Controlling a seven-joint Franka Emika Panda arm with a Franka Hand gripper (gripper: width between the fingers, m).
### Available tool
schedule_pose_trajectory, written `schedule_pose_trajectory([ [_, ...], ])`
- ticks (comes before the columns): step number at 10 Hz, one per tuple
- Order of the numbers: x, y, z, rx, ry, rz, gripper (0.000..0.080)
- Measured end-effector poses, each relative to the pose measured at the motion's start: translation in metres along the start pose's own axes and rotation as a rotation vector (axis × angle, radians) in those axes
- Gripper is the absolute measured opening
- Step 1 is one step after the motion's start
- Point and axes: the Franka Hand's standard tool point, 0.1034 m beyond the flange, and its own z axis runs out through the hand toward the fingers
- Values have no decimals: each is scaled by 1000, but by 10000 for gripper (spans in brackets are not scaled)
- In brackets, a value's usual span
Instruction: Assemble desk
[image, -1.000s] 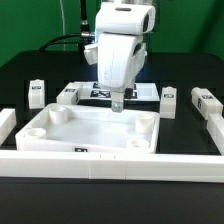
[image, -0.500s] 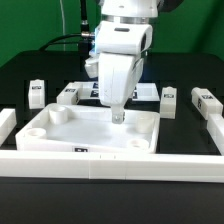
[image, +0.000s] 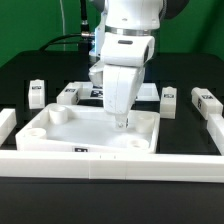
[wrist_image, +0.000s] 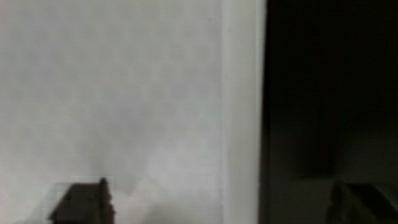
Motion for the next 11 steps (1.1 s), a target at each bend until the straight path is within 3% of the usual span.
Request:
schedule_pose_trajectory([
  [1, 0, 0, 0, 0, 0, 0, 451],
  [2, 0, 0, 0, 0, 0, 0, 451],
  [3, 0, 0, 0, 0, 0, 0, 255],
  [4, 0, -1, 0, 3, -1, 0, 118],
  [5, -1, -2, 1, 7, -3, -2, 58],
  [11, -1, -2, 1, 7, -3, -2, 58],
])
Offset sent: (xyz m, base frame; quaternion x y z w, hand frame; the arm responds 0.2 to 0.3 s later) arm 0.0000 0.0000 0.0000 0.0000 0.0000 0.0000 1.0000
